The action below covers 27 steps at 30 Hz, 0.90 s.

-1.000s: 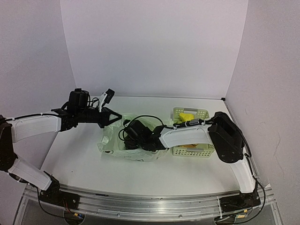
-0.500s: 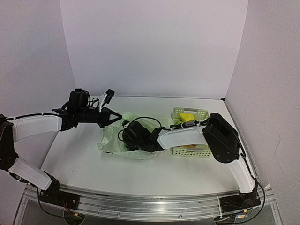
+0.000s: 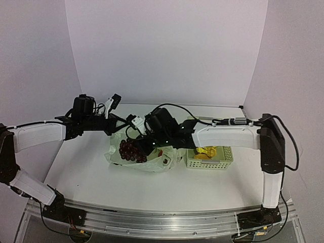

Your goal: Untie the knot of the plastic bag and take out the fruit

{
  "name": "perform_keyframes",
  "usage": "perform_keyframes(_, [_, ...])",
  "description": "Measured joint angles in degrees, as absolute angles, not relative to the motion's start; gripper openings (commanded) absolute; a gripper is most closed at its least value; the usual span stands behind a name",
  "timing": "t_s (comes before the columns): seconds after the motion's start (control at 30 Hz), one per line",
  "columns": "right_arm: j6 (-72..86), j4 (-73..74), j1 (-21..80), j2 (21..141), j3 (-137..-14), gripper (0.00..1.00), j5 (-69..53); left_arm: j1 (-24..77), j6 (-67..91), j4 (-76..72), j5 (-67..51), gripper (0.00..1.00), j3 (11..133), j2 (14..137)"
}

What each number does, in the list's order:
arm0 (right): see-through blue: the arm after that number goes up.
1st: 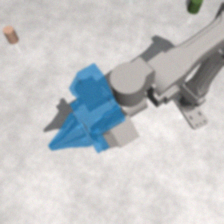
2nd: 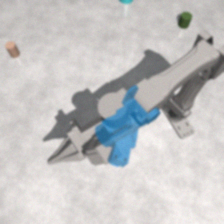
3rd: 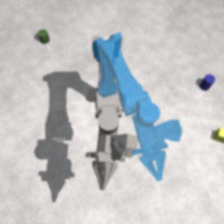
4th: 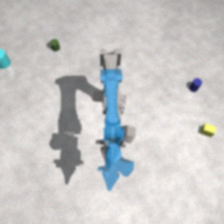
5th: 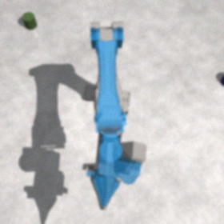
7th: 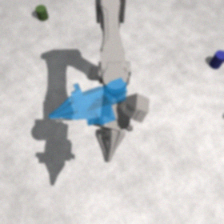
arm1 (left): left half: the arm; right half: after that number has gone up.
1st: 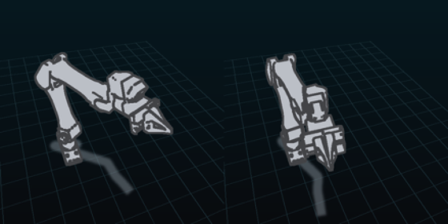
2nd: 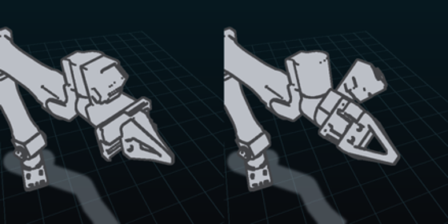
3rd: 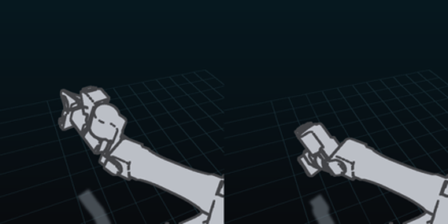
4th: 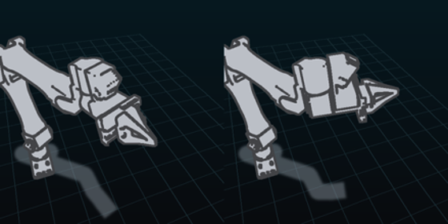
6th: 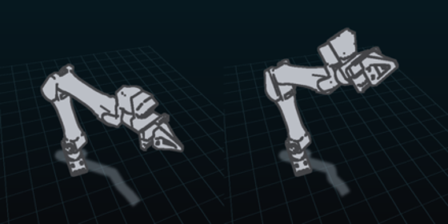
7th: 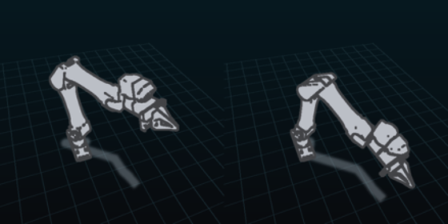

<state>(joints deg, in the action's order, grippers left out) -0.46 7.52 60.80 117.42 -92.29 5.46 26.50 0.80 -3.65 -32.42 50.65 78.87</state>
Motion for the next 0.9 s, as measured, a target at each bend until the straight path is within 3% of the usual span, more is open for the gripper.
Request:
perform_keyframes(0.27, [1.4,7.43,60.95,106.83,-87.95,0.0,-11.4,26.5,-1.15,-3.38,-31.68,0.0,50.65,78.87])
perform_keyframes(0.57, [4.31,6.99,59.61,95.94,-84.25,0.0,-16.16,26.44,-1.71,-2.98,-31.31,0.0,51.56,79.0])
perform_keyframes(0.73, [5.45,5.01,55.25,86.68,-79.84,0.0,-11.41,26.39,-1.74,-2.96,-31.27,0.0,51.75,79.0])
perform_keyframes(0.9, [3.88,4.91,47.8,78.23,-72.73,0.0,6.89,26.4,-2.13,-2.98,-31.27,0.0,51.75,78.99])
